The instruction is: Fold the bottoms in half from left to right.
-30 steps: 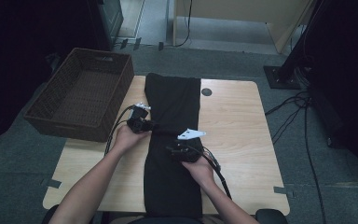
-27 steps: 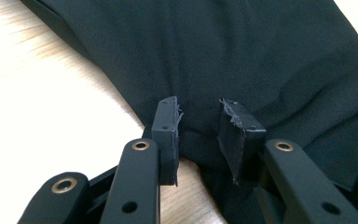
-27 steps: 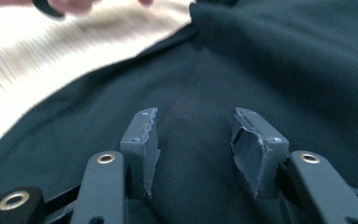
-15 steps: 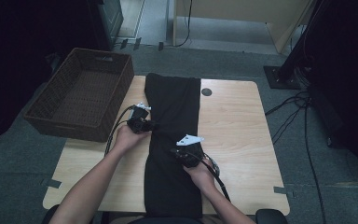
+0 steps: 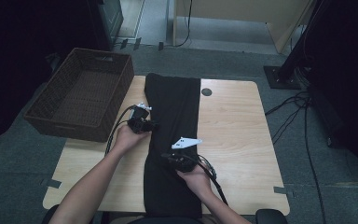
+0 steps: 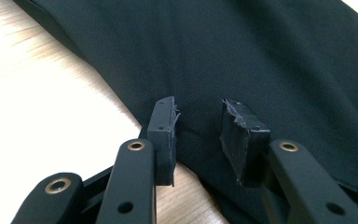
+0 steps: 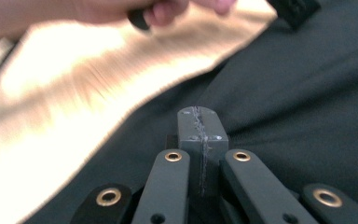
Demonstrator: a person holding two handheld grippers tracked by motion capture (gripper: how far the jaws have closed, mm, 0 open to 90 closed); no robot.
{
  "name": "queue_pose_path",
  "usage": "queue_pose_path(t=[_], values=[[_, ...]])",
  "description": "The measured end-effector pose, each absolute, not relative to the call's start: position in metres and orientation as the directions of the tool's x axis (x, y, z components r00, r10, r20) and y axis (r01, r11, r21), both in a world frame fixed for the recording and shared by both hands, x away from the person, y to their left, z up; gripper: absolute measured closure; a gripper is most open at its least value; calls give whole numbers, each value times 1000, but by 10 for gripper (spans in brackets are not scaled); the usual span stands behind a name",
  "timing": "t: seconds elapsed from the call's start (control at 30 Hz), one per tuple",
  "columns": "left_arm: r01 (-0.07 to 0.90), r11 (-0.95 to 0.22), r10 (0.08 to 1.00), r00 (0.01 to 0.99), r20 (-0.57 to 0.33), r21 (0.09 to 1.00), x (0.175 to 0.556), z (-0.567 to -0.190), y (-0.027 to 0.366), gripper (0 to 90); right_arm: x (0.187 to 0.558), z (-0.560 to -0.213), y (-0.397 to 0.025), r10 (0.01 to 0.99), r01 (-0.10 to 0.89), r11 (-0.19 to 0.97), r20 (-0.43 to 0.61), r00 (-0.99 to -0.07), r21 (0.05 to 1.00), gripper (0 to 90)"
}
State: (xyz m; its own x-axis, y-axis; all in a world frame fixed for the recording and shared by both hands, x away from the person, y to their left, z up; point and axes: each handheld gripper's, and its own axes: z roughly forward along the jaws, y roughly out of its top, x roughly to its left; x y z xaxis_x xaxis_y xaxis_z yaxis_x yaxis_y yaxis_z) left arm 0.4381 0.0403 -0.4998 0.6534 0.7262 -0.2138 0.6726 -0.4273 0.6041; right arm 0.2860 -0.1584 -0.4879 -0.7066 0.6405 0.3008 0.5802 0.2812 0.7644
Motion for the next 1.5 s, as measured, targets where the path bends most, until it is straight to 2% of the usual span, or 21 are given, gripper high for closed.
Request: queue_pose_path(t=[0.03,0.07,0.17,0.43,0.57,0.7,0.8,0.87,1.0,1.13,1.33,1.43,1.5], values=[[666,-434,724,659,-205,606,438,-500,40,674,289,-486,-159,625,572,249,322,-712,781,845],[664,-438,724,660,-200,606,438,-500,40,677,292,-485,-160,622,562,229,325,-713,795,744],[662,-444,725,661,-191,604,437,-499,39,678,301,-484,-169,660,552,266,269,-702,790,690],[667,-443,727,658,-195,599,437,-499,41,678,284,-482,-208,679,553,311,226,-698,773,714],[663,-443,730,657,-187,603,436,-500,40,679,265,-490,-209,655,556,348,229,-720,755,767],[662,-445,729,659,-186,603,437,-500,38,680,252,-503,-201,629,548,387,222,-745,741,770],[659,-446,725,662,-187,605,437,-500,37,681,250,-511,-196,629,553,392,224,-744,735,712],[660,-443,724,662,-192,606,438,-500,38,682,252,-514,-193,631,548,390,218,-744,740,635],[659,-447,723,664,-189,606,438,-500,38,682,256,-518,-191,667,513,403,141,-732,758,621],[659,-443,726,661,-187,608,438,-500,37,682,265,-518,-191,707,536,373,141,-693,757,628],[655,-435,739,651,-170,617,441,-501,32,683,250,-510,-194,719,570,322,197,-667,756,756],[658,-432,742,648,-172,616,444,-501,31,684,242,-512,-193,701,577,356,198,-685,735,757],[661,-427,745,644,-174,618,446,-501,30,684,242,-517,-192,705,567,381,167,-689,731,717]])
